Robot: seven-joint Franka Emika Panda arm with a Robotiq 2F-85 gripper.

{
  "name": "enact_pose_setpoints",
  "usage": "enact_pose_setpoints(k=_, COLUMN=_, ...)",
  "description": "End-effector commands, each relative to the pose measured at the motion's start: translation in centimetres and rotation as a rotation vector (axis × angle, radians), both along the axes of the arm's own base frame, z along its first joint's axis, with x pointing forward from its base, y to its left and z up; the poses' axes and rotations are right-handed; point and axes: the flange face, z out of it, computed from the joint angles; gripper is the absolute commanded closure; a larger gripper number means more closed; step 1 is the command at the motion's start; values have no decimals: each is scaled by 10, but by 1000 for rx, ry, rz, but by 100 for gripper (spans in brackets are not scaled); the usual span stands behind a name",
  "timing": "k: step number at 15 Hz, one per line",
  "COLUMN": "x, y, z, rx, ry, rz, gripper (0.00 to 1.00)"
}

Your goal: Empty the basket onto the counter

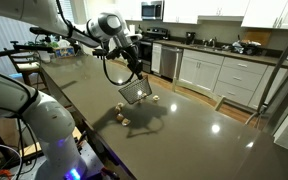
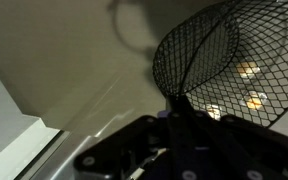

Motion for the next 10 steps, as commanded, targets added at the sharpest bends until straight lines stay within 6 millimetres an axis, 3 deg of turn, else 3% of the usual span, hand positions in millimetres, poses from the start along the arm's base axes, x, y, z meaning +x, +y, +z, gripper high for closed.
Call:
enact_pose_setpoints(k=1, x=5, y=-11, z=7, rx=80, ry=8, rz=31, gripper=99)
enact_pose_setpoints(k=10, x=8, y=-57, z=14, rx=260, ry=3, rz=-21, gripper=99)
